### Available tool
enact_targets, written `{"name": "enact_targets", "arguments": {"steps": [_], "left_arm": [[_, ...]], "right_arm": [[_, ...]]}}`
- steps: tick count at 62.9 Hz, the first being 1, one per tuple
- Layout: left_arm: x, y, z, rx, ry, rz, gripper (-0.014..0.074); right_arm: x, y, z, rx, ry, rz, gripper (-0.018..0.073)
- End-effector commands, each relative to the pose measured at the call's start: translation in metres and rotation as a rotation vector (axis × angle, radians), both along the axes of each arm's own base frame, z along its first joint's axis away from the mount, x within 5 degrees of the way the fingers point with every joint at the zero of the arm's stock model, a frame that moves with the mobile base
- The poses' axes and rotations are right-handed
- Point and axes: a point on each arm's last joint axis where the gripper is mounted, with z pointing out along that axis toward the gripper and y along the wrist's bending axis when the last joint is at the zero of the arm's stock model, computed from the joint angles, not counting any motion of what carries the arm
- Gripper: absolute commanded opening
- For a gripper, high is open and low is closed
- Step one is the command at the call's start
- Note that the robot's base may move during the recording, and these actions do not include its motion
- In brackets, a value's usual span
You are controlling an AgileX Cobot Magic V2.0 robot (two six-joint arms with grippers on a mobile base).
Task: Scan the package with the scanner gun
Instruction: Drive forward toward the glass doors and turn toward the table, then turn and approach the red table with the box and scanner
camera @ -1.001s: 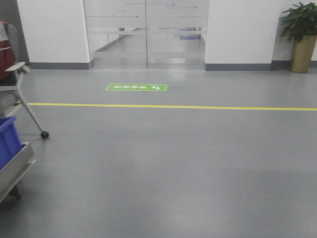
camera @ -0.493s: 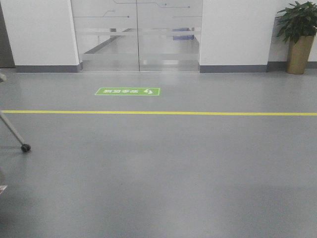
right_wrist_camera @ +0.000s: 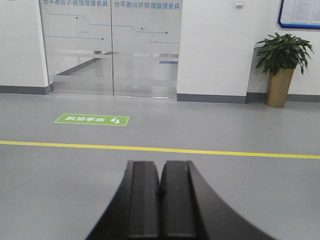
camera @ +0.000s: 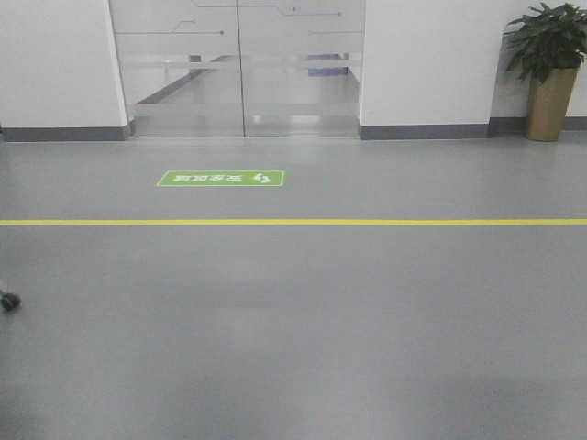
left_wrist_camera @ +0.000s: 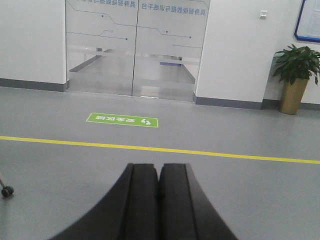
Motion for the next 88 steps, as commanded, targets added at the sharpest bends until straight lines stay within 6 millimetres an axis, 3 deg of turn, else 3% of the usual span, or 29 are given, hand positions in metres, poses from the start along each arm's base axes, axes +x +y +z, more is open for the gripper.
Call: {"name": "enact_targets", "arguments": {"steps": [1, 88], "left_arm": [[-0.0005, -0.0003, 0.0023, -0.001, -0.020, -0.005, -0.0111], [-0.0005, -0.0004, 0.0023, -0.001, -0.020, -0.007, -0.0111]], "right_arm": [[-0.0004, -0.0002, 0.0020, -0.001, -0.025, -0.003, -0.0162], [-0.0004, -0.0002, 0.0020, -0.001, -0.025, -0.003, -0.0162]]}}
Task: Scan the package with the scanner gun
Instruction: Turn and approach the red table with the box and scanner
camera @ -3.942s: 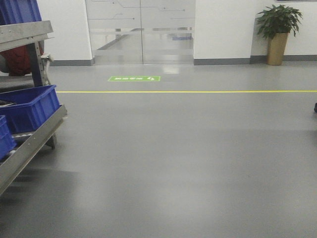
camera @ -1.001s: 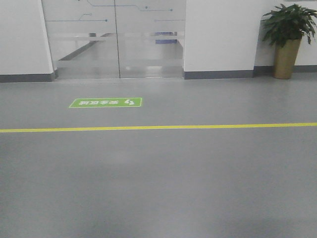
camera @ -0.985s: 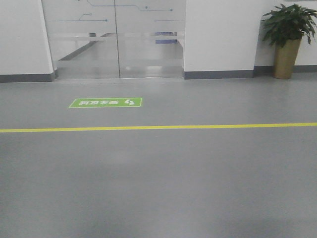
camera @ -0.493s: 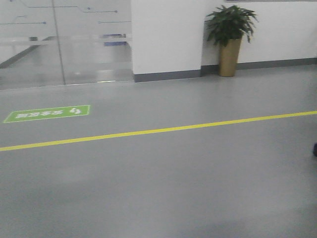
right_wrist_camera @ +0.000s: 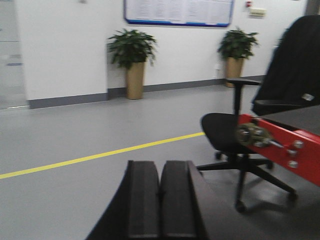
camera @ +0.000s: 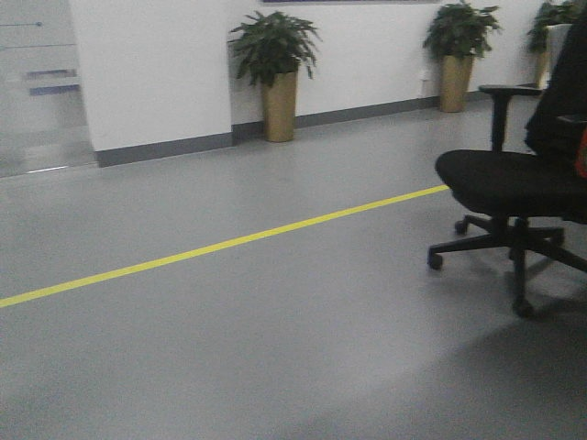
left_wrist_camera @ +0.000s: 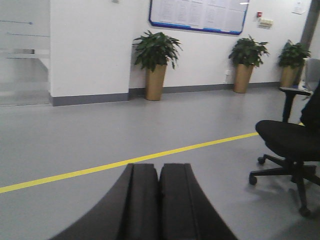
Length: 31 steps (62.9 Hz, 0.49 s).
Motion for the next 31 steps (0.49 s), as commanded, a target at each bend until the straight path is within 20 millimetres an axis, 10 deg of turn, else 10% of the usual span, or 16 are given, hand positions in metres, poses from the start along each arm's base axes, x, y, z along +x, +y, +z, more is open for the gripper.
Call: {"name": "enact_targets", "arguments": {"steps": [1, 31], "left_arm": [[-0.0005, -0.0004, 0.0023, -0.001, -0.020, -0.007, -0.0111], [-0.0005, -0.0004, 0.0023, -0.001, -0.020, -0.007, -0.0111]], "right_arm": [[-0.0004, -0.0002, 0.0020, -0.001, -0.025, -0.003, -0.0162], [-0.0004, -0.0002, 0.0020, -0.001, -0.025, -0.003, -0.0162]]}}
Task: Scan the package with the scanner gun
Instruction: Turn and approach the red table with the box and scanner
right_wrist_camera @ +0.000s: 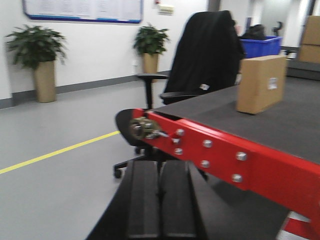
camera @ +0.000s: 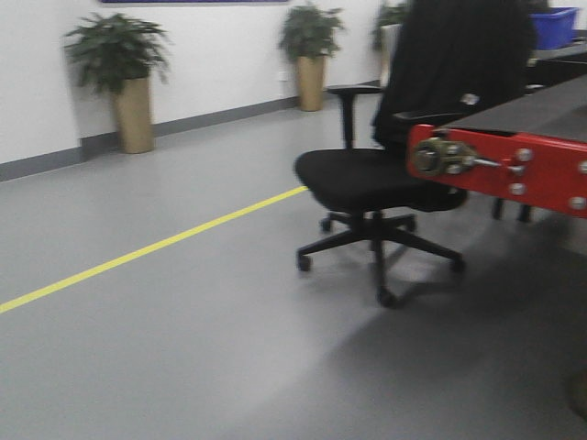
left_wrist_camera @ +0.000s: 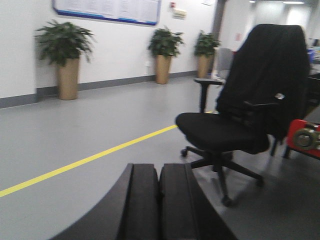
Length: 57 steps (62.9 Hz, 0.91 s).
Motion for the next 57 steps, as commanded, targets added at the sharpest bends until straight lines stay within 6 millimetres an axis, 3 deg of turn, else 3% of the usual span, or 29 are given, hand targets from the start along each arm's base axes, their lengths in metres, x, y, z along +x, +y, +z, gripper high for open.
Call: {"name": "enact_targets", "arguments": {"steps": [1, 57], "left_arm": [[-0.0005, -0.0004, 0.0023, -0.001, -0.020, -0.007, -0.0111], [-0.0005, -0.0004, 0.0023, -0.001, -0.020, -0.007, -0.0111]], "right_arm": [[-0.0004, -0.0002, 0.0020, -0.001, -0.025, -0.003, -0.0162], [-0.0004, -0.0002, 0.0020, -0.001, -0.025, -0.003, -0.0162]]}}
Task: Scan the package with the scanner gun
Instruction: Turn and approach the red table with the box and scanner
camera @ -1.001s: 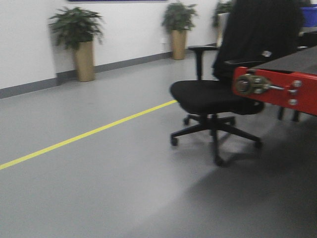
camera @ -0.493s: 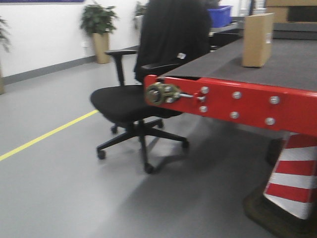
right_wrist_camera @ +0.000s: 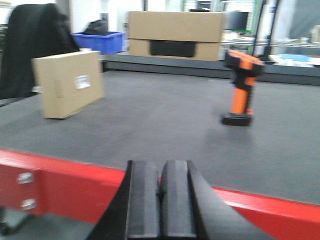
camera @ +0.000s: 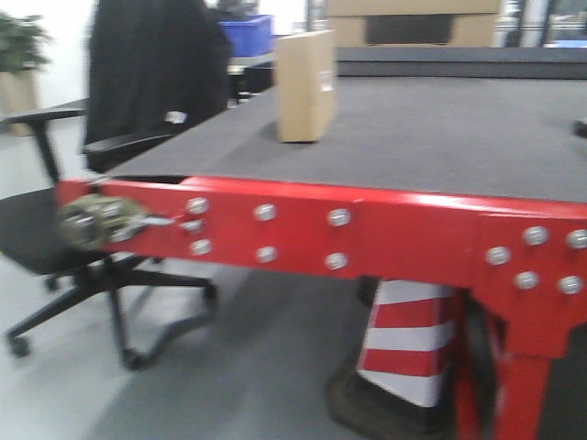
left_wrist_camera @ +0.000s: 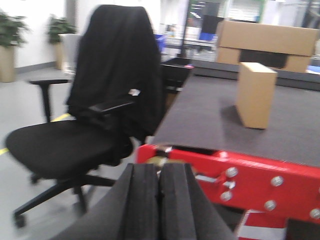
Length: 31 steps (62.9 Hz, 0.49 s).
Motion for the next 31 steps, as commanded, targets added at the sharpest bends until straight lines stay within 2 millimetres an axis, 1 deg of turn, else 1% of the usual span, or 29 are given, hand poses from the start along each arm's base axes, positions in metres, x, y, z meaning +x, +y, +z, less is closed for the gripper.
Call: {"name": "enact_targets", "arguments": {"steps": [1, 31], "left_arm": [[-0.0005, -0.0004, 0.0023, -0.001, -0.020, -0.007, -0.0111], [-0.0005, -0.0004, 0.0023, -0.001, -0.020, -0.007, -0.0111]], "right_arm": [[-0.0004, -0.0002, 0.0020, -0.001, -0.025, -0.003, -0.0162], [-0.0004, 0.0000, 0.0020, -0.001, -0.025, 0.001, -0.0162]]}}
